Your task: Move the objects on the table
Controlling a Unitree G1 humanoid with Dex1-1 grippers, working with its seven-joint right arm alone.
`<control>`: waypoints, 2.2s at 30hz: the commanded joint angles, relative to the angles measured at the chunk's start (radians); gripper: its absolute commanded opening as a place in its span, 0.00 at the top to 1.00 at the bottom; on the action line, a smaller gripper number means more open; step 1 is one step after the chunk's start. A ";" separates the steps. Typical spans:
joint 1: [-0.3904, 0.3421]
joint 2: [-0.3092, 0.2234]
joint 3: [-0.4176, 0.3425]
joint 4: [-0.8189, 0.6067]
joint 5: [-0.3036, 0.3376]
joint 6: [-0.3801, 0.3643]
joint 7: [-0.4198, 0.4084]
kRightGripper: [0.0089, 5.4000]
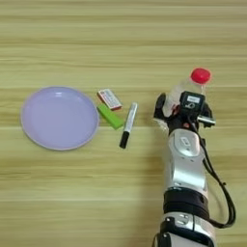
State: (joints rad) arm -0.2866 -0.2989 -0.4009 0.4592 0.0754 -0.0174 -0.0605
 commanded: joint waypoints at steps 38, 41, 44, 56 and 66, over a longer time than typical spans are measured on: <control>-0.097 -0.030 0.087 -0.173 0.021 -0.023 0.064 0.40; -0.100 -0.021 0.102 -0.203 0.023 -0.005 0.072 0.40; -0.105 -0.016 0.113 -0.222 0.022 0.009 0.081 0.40; -0.113 0.017 0.189 -0.334 0.013 0.061 0.124 0.40; -0.135 0.092 0.276 -0.420 0.031 0.137 0.171 0.40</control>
State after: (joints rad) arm -0.3147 -0.2117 -0.1482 0.1255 0.1010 0.1389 0.0994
